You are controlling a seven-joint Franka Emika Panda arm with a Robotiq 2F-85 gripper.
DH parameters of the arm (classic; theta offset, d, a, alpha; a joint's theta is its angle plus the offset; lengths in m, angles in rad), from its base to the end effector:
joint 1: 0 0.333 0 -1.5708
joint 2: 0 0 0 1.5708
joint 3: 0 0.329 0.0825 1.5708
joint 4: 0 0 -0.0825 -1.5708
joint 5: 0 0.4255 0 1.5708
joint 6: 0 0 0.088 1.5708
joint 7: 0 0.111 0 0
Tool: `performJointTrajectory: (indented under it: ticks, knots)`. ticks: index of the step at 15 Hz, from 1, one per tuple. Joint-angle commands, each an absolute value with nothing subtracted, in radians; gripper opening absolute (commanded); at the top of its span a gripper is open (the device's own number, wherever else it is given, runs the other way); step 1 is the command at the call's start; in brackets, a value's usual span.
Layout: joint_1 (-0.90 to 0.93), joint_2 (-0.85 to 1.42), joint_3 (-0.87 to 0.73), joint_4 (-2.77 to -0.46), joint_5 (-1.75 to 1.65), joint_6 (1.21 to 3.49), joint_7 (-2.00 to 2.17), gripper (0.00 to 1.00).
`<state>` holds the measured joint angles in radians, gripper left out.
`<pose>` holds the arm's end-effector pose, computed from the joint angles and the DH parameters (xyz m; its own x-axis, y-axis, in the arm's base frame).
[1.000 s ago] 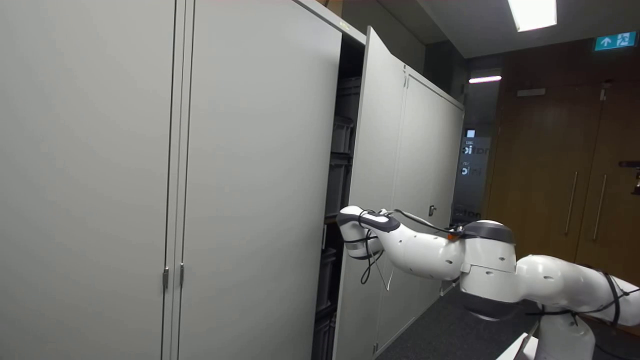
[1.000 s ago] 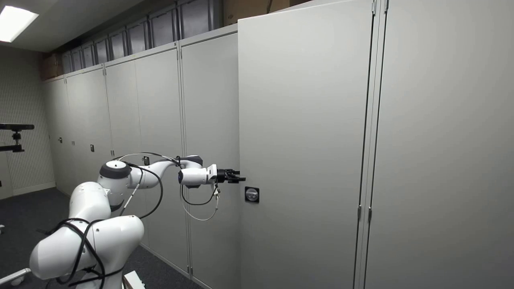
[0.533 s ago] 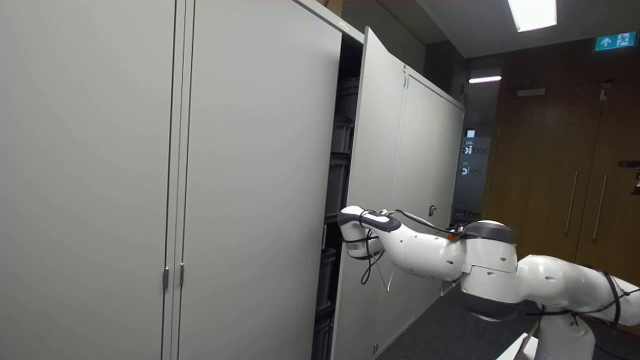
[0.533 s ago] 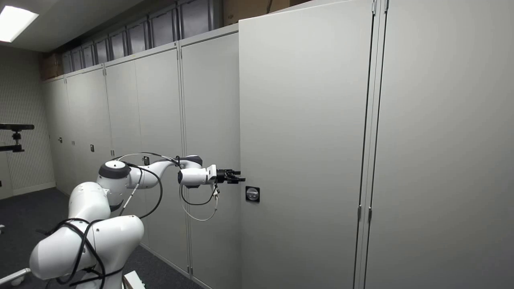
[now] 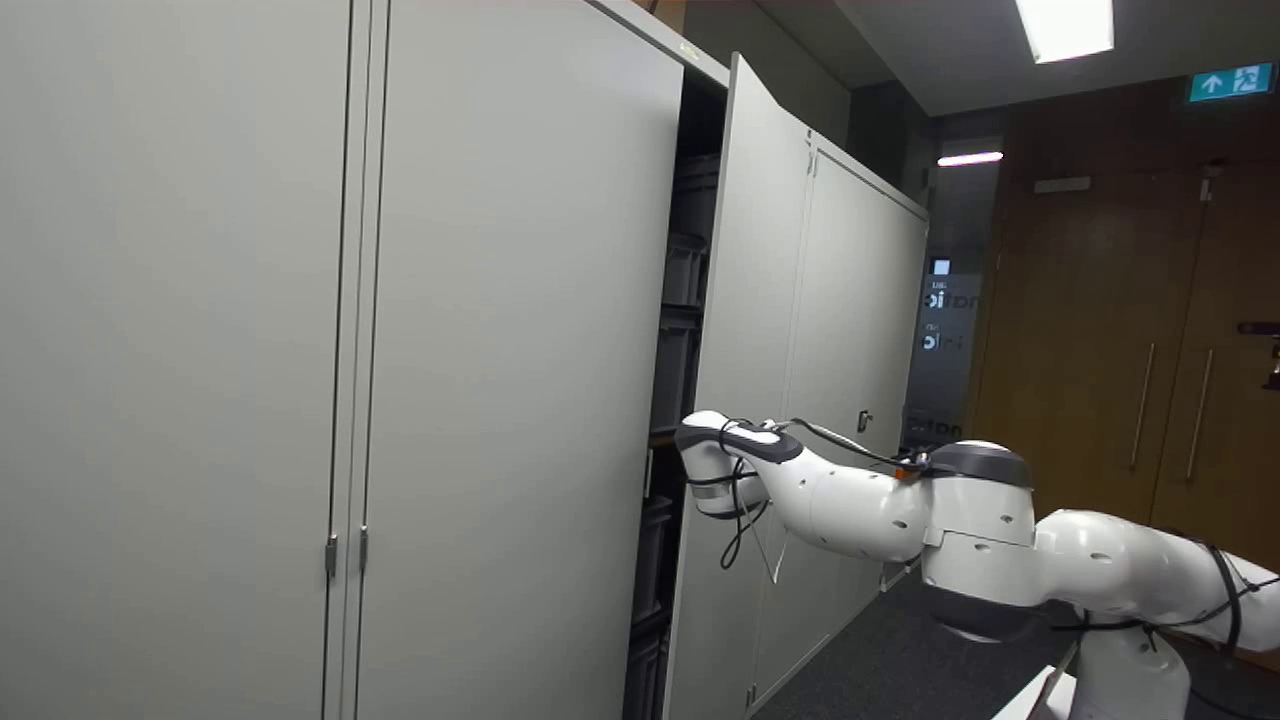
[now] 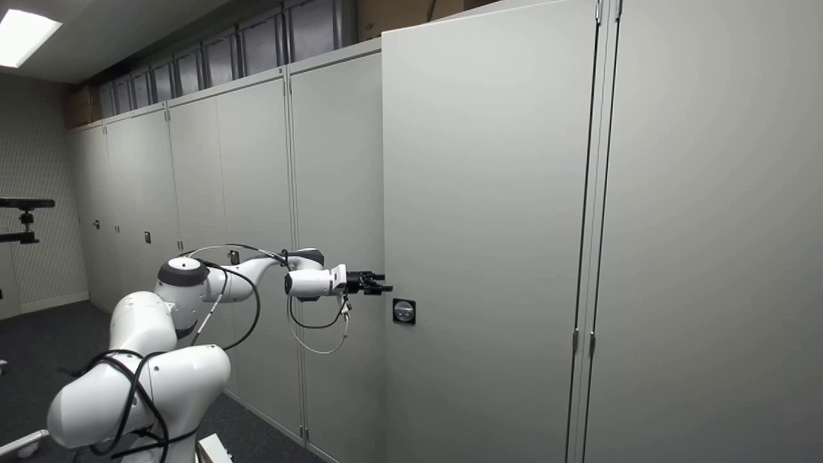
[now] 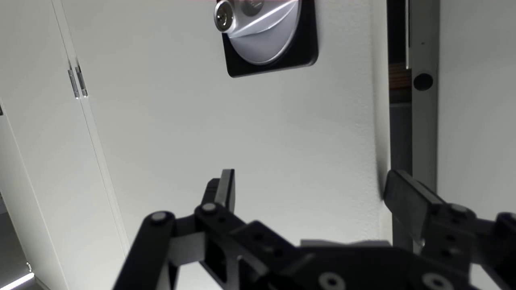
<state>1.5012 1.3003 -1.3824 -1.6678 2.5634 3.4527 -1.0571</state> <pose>0.6017 0.2255 0.3593 0.0334 -0.1736 0.9843 -0.4081 -0.9013 -0.1451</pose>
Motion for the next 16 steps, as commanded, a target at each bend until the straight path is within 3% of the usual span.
performJointTrajectory:
  ticks: [1,16]
  knots:
    - [1.501,1.3,-1.382,-1.668,2.564,3.453,-1.057,1.0]
    - [1.532,1.337,-1.404,-1.719,2.611,3.453,-1.047,1.0]
